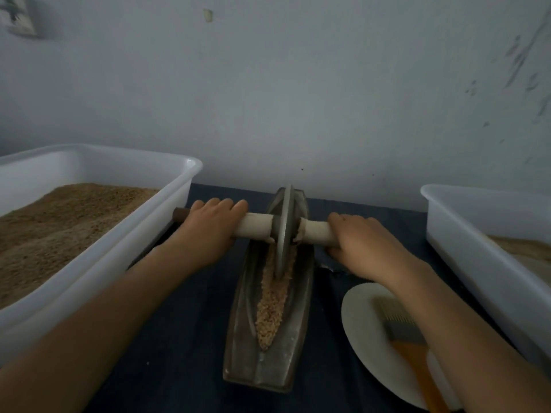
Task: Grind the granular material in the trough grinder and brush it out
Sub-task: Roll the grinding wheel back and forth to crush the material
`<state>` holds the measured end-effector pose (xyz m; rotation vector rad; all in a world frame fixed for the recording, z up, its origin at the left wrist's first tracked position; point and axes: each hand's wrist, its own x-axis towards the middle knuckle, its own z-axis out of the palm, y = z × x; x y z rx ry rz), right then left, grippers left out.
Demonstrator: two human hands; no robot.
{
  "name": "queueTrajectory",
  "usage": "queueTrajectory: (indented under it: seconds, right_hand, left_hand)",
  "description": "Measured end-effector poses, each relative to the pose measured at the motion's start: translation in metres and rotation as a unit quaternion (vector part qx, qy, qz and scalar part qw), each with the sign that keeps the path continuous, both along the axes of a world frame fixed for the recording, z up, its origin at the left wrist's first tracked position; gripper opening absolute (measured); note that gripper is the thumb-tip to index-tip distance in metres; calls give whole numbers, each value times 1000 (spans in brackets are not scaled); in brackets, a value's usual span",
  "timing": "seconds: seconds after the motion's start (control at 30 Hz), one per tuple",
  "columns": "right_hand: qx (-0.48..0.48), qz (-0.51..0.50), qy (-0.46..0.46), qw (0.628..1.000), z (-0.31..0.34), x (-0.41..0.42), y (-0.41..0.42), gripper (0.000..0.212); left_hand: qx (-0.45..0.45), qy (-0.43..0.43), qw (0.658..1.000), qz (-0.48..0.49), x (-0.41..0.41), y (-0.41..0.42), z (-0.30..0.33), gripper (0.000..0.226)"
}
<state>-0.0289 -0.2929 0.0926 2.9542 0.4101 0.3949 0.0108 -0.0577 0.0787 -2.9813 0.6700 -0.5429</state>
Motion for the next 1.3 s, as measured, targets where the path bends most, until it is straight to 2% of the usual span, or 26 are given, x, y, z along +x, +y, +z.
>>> queueTrajectory:
  seconds: [0.1, 0.23, 0.37, 0.5, 0.6, 0.67, 0.8, 0.9, 1.03, 1.17, 1.3]
  right_hand:
    - [15, -8, 121, 992, 13, -12, 4, 18]
    - [15, -11, 234, 972, 30, -32, 11, 24]
    - [21, 9, 299, 954, 43, -49, 13, 27]
    - [29, 7, 284, 958, 42, -46, 13, 24]
    - [18, -5, 200, 980, 30, -28, 10, 21]
    - [7, -3, 115, 993, 17, -14, 7, 19]
    - [22, -7, -4, 1000, -5, 8, -2, 22]
    - [11, -8, -70, 997, -14, 13, -3, 22]
    - [-10, -7, -68, 998, -11, 9, -1, 21]
    - [13, -2, 84, 996, 7, -5, 3, 19]
    - [18, 5, 206, 978, 26, -28, 9, 19]
  left_hand:
    - [49, 100, 994, -1, -9, 2, 15, 40]
    - [77, 263, 961, -17, -29, 8, 37, 36]
    - [98, 338, 936, -33, -37, 13, 46, 33]
    - [75, 334, 939, -31, -31, 12, 43, 32]
    - [45, 286, 957, -24, -21, 9, 34, 32]
    - [30, 218, 975, -16, -13, 6, 26, 28]
    - [25, 13, 1000, 7, 1, 0, 3, 32]
    - [-16, -55, 998, 9, 4, -5, -6, 35]
    - [-27, -12, 999, -17, 4, 2, -3, 37]
    - [35, 83, 996, -26, -9, 6, 12, 39]
    - [80, 244, 966, -38, -30, 11, 36, 32]
